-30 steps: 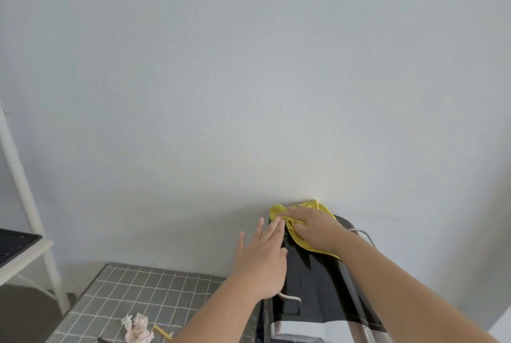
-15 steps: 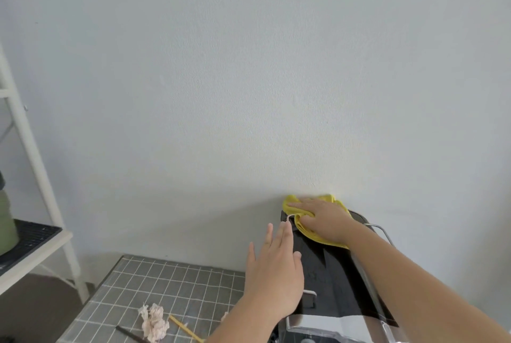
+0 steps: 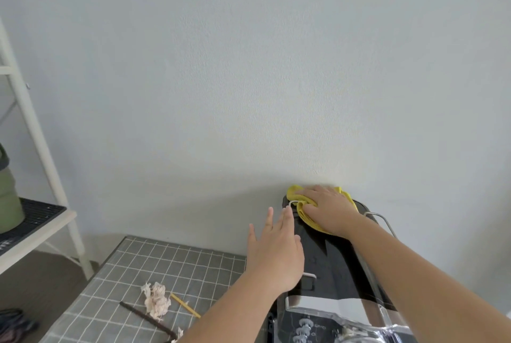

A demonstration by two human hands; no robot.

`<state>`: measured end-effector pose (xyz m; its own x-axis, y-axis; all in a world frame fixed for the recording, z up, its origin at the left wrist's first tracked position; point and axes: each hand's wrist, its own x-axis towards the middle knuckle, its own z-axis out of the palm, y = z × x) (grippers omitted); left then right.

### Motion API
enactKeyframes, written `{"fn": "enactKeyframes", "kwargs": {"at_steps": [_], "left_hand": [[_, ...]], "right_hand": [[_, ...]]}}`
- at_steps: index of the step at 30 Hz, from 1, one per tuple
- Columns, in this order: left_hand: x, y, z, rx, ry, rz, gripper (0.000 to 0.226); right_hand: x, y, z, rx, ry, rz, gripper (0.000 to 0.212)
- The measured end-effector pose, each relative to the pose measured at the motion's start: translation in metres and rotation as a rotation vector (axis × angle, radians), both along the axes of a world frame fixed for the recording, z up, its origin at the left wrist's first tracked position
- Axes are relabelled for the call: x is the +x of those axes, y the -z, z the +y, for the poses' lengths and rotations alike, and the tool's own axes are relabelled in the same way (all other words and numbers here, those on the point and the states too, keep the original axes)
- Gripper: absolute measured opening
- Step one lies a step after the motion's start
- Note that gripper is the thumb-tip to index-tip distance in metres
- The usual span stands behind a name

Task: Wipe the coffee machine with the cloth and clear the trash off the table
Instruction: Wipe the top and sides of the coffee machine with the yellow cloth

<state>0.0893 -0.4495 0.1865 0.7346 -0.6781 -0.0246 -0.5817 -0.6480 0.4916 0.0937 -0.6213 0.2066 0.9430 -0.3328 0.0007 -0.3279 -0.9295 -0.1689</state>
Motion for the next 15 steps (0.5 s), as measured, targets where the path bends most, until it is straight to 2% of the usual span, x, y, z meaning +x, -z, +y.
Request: {"fn": "enactKeyframes", "kwargs": {"at_steps": [2,5,8,11,13,15], "left_hand": [[0.0,-0.001,0.0,0.011,0.006,-0.005,0.056],[0.0,-0.001,0.0,0.027,0.005,-0.019,0.056],[0.0,-0.001,0.0,0.023,-0.004,-0.016,0.055],[-0.002,-0.001,0.0,-0.004,-0.01,0.007,0.055],[-0.003,0.0,0.001,-0.019,-0.01,0.013,0.055],[-0.003,0.001,0.001,-0.024,0.002,0.011,0.055]], "right_hand": [[0.0,-0.003,-0.005,0.057,-0.024,0.036,0.048],[0.002,-0.002,-0.002,-0.009,0.065,0.005,0.051],[-0.003,0.001,0.003,-0.127,0.295,0.025,0.061],[-0.008,-0.004,-0.002,-0.145,0.467,0.124,0.077],[-0.002,-0.005,-0.007,-0.154,0.446,0.15,0.076],[0.004,-0.002,-0.005,-0.125,0.311,0.136,0.063]]}}
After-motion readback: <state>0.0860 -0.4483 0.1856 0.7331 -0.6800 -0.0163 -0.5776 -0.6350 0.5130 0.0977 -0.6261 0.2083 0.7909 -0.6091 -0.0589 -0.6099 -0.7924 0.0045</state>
